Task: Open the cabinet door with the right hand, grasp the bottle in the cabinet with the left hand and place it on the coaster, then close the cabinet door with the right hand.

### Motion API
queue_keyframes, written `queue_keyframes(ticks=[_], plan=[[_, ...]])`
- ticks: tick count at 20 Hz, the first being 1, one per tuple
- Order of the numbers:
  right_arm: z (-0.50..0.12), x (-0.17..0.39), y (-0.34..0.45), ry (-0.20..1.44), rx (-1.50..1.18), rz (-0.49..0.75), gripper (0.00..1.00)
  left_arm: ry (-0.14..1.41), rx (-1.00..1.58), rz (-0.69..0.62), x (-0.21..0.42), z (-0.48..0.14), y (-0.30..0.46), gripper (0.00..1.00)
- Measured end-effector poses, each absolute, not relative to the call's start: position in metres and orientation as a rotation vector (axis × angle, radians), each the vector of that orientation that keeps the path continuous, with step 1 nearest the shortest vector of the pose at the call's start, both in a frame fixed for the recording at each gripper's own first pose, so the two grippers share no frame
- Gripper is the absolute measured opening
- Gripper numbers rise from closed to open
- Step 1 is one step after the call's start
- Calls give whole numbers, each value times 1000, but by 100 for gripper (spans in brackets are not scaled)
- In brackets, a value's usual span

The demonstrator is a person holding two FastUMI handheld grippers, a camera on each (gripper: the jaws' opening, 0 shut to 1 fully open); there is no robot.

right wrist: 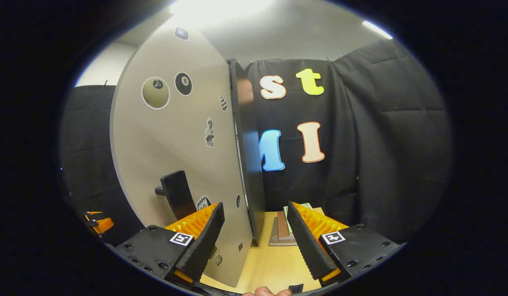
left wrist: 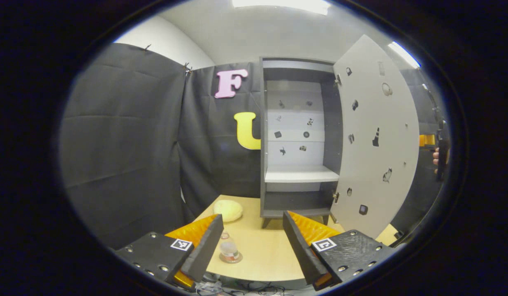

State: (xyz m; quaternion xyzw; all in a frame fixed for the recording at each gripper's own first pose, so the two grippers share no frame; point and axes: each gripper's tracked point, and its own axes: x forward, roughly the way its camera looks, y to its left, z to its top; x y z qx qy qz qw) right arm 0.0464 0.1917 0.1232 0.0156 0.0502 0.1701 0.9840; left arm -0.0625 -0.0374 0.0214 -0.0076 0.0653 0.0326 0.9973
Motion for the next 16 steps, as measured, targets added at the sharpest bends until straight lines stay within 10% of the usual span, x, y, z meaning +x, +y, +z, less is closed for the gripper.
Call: queue_keyframes(ticks=[16], plan=[[117, 26, 320, 132, 31, 405, 96, 126, -25, 39, -34, 29, 21, 87]])
